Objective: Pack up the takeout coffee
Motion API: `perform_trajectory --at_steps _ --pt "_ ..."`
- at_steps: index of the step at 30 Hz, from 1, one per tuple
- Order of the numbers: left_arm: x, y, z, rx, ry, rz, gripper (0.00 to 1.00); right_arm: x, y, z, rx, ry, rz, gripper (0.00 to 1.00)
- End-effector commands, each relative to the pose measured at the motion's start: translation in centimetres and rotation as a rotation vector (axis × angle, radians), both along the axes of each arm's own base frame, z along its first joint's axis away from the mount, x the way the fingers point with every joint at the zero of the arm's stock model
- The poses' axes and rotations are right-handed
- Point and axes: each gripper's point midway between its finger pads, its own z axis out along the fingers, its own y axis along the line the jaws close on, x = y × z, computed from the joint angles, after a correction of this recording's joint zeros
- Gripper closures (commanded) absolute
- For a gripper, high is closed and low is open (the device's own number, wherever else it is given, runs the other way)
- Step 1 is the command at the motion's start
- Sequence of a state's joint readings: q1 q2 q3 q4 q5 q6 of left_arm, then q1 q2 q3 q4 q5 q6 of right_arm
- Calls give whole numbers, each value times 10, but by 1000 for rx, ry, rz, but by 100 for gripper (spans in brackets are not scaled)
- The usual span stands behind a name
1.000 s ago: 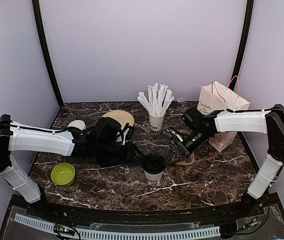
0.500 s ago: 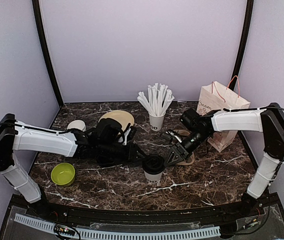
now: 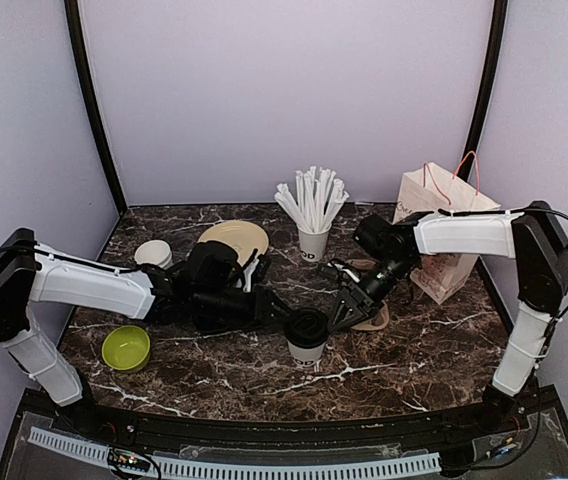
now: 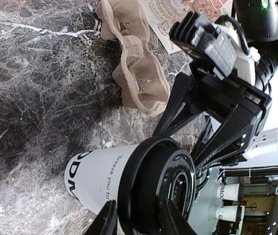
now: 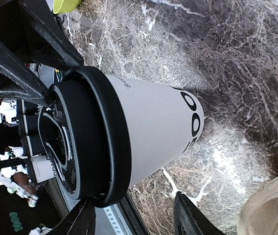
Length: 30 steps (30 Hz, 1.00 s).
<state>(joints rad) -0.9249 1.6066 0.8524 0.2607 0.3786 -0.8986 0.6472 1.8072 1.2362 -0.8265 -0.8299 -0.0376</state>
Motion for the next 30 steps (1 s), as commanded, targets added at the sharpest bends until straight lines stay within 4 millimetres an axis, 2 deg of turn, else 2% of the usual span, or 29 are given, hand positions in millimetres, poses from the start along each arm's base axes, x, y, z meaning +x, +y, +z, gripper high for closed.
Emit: perform_trajectory --at_steps 1,4,7,9,12,13,14,15,16,17,18,19,21,22,23,24,25,26,27,28,29,30 --pt "-22 17 -29 161 12 -80 62 33 7 -9 -24 -207 14 45" --pt "-13 6 9 103 -105 -104 52 29 12 24 70 -221 43 41" --pt "-5 -1 37 77 -217 -119 42 32 11 50 114 -272 45 33" --pt "3 -7 65 57 -294 -128 40 34 8 58 109 -302 48 29" --pt "10 -5 82 98 -384 -139 37 37 3 67 103 -356 66 27" --pt "13 -5 96 92 -421 -134 36 38 1 71 103 -386 78 27" --pt "16 0 97 129 -461 -135 35 39 0 77 108 -421 89 27" --pt "20 1 115 125 -506 -125 34 40 0 83 119 -457 102 27" --pt "25 8 117 175 -560 -122 34 40 0 91 132 -498 116 26" --pt "29 11 137 173 -611 -104 34 41 -1 98 143 -542 130 25" --pt "36 20 142 236 -670 -85 32 41 -1 107 157 -601 152 23" --pt "46 32 159 275 -728 -24 30 42 0 112 158 -654 173 21" --pt "59 49 184 344 -871 39 18 43 1 121 142 -775 224 17" --pt "63 55 188 368 -908 62 14 41 4 124 140 -829 254 15" --pt "72 66 204 401 -984 129 7 37 9 127 141 -883 290 13" --pt "76 72 202 429 -1014 148 5 35 14 129 146 -938 318 10" --pt "83 80 218 449 -1100 205 2 30 19 128 145 -979 353 7" --pt "86 87 211 483 -1123 219 2 25 24 126 143 -1013 391 4" --pt "92 92 224 490 -1187 275 1 20 28 122 137 -1031 426 2" --pt "94 98 220 510 -1201 291 1 15 33 118 132 -1034 461 2" --pt "101 106 226 517 -1225 340 1 9 37 114 130 -1023 495 1" --pt "102 112 223 526 -1224 355 1 3 41 108 128 -1002 523 1"
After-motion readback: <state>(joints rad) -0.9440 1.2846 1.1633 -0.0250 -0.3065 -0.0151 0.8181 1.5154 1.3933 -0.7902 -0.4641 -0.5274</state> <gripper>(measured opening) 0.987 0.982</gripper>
